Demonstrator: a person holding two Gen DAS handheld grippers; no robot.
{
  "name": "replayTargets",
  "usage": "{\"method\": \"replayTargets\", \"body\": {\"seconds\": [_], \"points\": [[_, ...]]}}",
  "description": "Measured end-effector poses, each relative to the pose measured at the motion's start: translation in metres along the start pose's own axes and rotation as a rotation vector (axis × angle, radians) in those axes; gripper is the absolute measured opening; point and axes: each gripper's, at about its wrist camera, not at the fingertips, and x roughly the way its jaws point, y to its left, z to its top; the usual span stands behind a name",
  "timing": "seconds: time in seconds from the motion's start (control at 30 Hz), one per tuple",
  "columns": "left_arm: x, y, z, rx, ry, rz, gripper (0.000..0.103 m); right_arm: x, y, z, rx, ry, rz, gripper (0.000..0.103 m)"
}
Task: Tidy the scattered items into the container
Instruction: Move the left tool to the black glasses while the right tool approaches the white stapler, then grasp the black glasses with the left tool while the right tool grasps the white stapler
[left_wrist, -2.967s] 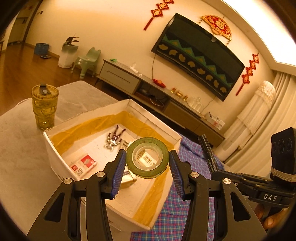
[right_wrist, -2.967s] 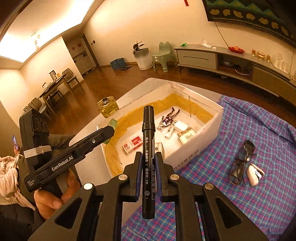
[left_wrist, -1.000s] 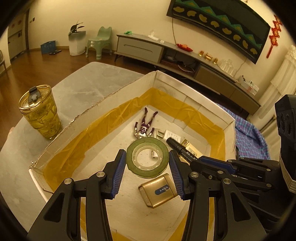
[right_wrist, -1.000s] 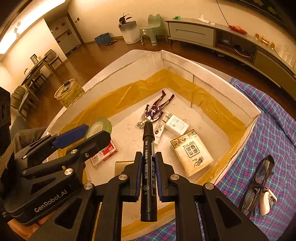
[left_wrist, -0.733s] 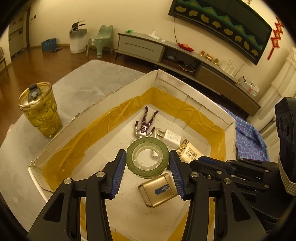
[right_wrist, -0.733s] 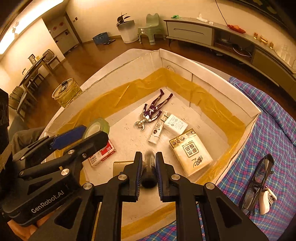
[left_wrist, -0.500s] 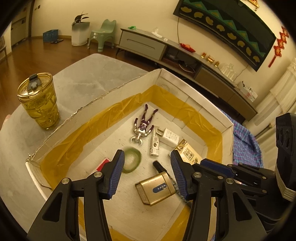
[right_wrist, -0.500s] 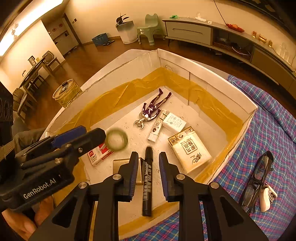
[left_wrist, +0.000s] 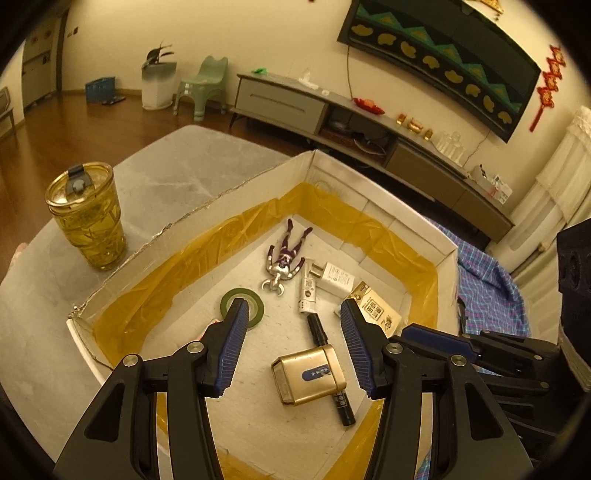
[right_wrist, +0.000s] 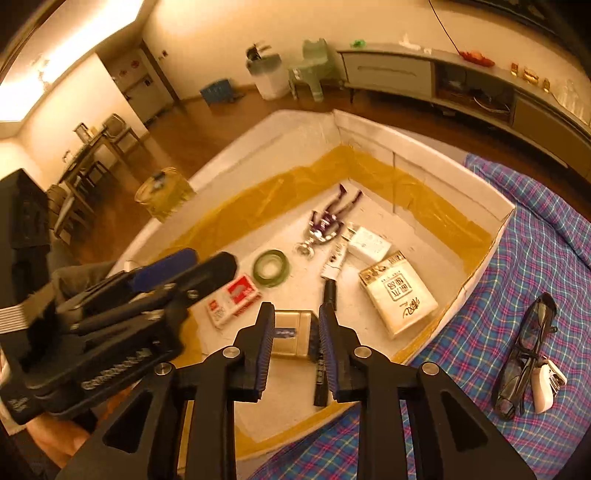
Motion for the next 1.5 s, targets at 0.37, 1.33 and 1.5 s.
{"method": "replayTargets", "body": {"seconds": [0.37,1.33,1.5], "points": [[-0.048,-0.045,-0.025,0.121,-0.184,-0.112,0.055,-0.075,-0.027,-0.041,0.017,-0.139,0.062,0.039],[0.049,-0.235,-0.069,0.316,0.131,-0.381,0.055,-0.046,-0.228,-0.106,-0.059,-0.055,-0.332,0.068],[0.088,-0.255,-0.073,0.341,0.180,-0.323,0.055,-0.032,-0.230,-0.107,-0.102,-0.026,-0.345,0.051]]}}
